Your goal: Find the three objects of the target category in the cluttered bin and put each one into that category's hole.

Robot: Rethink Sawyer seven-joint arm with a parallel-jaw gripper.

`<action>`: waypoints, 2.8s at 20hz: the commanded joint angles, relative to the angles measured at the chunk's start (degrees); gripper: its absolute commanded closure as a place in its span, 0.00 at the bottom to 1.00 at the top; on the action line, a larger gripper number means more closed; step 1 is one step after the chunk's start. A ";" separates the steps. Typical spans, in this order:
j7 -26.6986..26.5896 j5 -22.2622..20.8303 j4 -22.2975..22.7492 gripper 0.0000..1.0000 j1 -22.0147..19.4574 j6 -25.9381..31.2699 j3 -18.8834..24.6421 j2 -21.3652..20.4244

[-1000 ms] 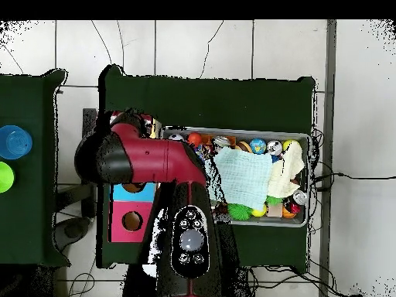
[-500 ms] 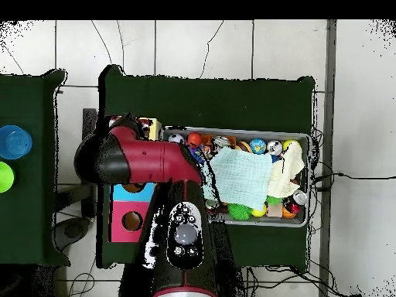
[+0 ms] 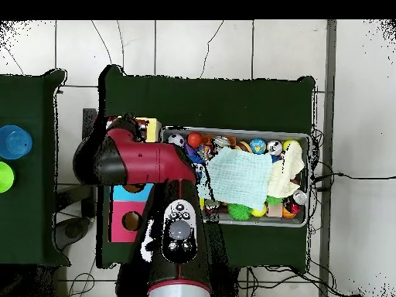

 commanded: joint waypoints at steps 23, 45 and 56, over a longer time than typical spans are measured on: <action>1.81 -6.55 3.05 1.00 -6.81 -0.73 8.28 8.34; 9.56 -3.98 10.11 1.00 -3.86 0.26 8.26 4.25; 6.99 -4.41 11.46 1.00 -6.00 1.34 11.18 3.60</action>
